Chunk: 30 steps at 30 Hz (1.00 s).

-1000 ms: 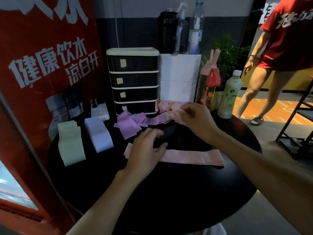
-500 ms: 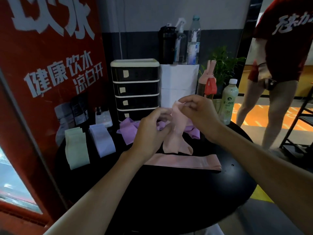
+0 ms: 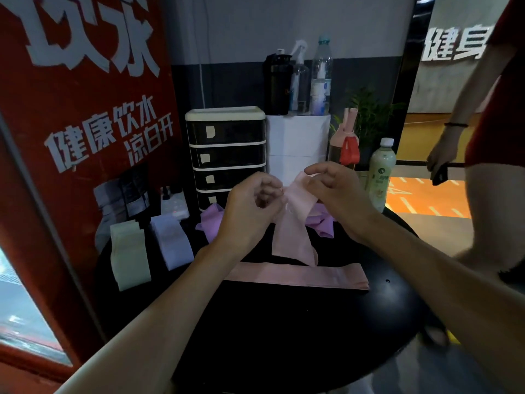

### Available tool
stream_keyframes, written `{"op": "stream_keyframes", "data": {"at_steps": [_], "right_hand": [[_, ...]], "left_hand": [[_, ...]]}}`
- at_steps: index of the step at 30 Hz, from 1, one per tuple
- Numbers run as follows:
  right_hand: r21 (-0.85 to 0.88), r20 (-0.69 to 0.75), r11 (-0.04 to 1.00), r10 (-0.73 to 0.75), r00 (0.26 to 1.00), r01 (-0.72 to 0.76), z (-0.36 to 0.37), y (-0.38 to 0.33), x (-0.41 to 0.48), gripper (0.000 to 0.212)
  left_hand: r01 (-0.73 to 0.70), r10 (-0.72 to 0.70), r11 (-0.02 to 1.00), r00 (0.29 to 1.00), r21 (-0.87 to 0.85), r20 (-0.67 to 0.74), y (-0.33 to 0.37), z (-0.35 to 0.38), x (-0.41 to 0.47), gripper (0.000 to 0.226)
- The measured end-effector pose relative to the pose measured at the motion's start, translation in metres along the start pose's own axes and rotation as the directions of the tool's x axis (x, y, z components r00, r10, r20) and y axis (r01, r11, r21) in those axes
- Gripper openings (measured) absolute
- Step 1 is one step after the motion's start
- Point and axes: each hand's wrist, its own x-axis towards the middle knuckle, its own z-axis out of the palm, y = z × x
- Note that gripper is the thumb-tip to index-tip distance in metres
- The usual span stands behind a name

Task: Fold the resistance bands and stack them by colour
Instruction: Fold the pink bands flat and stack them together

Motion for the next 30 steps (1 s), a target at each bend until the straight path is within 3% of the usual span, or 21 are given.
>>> {"op": "stream_keyframes", "data": {"at_steps": [11, 19, 24, 30], "right_hand": [[-0.043, -0.013, 0.999, -0.033, 0.999, 0.032, -0.001, -0.016, -0.002, 0.009], [-0.02, -0.021, 0.999, -0.04, 0.999, 0.039, -0.002, -0.024, -0.006, 0.006], [0.088, 0.022, 0.995, -0.037, 0.999, 0.034, -0.006, -0.029, -0.01, 0.005], [-0.061, 0.091, 0.989, -0.131, 0.987, 0.137, -0.011, -0.027, -0.012, 0.021]], "left_hand": [[0.041, -0.043, 0.999, 0.997, 0.03, 0.071, 0.017, -0.003, 0.005, 0.012], [0.042, -0.042, 0.997, 0.999, -0.066, 0.0, 0.028, -0.002, 0.01, 0.022], [0.024, -0.029, 0.998, 0.997, -0.062, -0.078, 0.031, -0.005, 0.015, 0.018], [-0.003, -0.001, 0.999, 0.996, -0.039, -0.088, 0.038, -0.009, 0.022, 0.017]]}}
